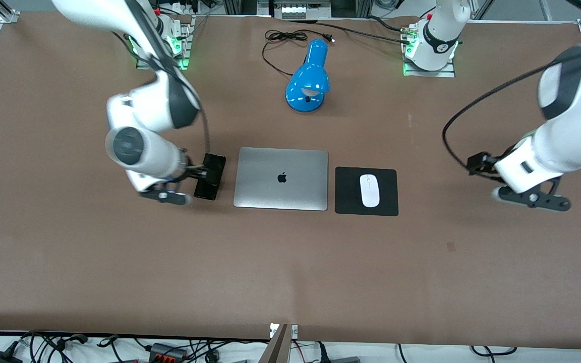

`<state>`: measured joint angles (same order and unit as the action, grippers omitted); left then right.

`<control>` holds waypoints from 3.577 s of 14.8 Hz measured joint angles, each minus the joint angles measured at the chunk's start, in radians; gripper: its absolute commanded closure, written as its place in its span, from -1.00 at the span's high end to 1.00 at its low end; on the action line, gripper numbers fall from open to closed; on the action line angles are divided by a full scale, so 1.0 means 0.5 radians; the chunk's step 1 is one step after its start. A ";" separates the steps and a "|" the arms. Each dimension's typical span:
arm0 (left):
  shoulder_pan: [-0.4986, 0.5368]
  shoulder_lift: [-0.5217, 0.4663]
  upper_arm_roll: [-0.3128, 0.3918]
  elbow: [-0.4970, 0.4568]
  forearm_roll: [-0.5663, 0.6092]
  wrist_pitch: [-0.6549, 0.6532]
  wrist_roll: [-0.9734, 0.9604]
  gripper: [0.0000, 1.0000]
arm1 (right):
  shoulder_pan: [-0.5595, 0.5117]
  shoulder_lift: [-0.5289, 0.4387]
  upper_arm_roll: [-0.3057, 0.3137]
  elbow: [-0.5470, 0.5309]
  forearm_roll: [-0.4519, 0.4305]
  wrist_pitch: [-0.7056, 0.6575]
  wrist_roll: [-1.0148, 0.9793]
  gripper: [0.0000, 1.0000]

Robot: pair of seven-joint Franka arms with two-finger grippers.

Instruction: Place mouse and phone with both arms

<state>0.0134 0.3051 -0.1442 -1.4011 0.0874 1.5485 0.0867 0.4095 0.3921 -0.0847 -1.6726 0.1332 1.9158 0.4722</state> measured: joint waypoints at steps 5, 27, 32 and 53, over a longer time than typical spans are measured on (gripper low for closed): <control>-0.001 -0.044 0.033 0.162 -0.013 -0.178 0.040 1.00 | -0.296 -0.048 -0.055 0.596 -0.030 -0.614 -0.338 1.00; -0.195 -0.657 0.272 -0.458 -0.179 0.034 -0.121 1.00 | -0.741 -0.484 -0.076 0.380 -0.232 -0.459 -1.111 1.00; -0.183 -0.657 0.274 -0.428 -0.179 0.019 -0.119 1.00 | -0.741 -0.652 -0.076 0.131 -0.233 -0.419 -1.068 1.00; -0.180 -0.656 0.275 -0.420 -0.179 0.017 -0.119 1.00 | -0.840 -0.677 0.062 0.135 -0.234 -0.456 -1.035 1.00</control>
<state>-0.0768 -0.0231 -0.0066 -1.6114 -0.0018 1.5572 0.0274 -0.0106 0.0537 -0.0535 -1.6051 0.0160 1.6878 -0.0455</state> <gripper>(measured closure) 0.000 0.000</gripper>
